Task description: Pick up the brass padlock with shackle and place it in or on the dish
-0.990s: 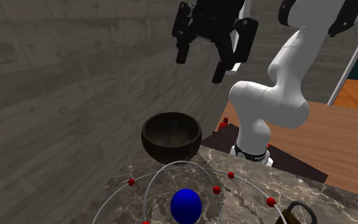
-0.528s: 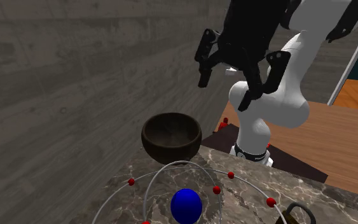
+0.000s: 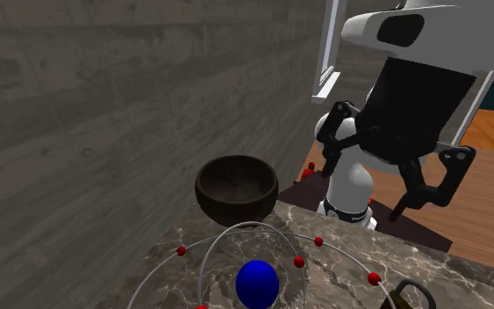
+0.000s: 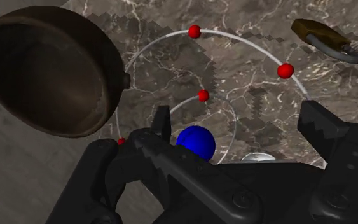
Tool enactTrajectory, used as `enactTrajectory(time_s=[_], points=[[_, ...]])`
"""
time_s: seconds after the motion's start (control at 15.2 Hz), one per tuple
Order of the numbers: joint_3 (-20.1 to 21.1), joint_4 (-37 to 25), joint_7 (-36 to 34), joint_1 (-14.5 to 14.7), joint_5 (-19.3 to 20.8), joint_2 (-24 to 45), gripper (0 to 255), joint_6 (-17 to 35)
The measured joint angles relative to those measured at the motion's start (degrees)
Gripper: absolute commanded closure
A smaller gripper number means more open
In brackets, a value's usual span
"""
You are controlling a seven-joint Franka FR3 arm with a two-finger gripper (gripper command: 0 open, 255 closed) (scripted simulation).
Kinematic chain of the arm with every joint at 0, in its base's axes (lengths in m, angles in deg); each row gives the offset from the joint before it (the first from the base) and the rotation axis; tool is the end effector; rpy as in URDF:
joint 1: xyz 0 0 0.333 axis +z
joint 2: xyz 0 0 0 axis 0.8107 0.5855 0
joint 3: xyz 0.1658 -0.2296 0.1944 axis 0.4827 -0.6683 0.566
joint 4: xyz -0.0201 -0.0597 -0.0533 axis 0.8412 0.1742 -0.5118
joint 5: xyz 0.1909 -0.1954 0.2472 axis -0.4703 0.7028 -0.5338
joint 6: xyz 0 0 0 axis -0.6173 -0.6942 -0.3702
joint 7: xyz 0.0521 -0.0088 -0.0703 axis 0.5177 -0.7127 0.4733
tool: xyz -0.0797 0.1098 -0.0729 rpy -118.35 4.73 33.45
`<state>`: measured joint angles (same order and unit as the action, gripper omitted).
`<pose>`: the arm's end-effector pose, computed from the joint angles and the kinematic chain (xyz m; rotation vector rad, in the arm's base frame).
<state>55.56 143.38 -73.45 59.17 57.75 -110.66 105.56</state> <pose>0.2197 0.1218 0.5232 3.0214 0.0476 0.2831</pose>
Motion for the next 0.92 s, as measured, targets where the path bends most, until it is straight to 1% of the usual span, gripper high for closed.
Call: enactTrajectory(time_s=[0.26,0.53,0.59,0.92], points=[[5.1,3.4,-5.4,2.3,-4.5,-0.6,0,3.5],[11.3,5.3,-11.2,4.1,-9.1,1.7,0,8.6],[12.6,5.5,-12.3,4.2,-10.0,2.7,0,10.1],[14.8,8.1,-13.4,4.5,-11.5,4.2,0,14.4]])
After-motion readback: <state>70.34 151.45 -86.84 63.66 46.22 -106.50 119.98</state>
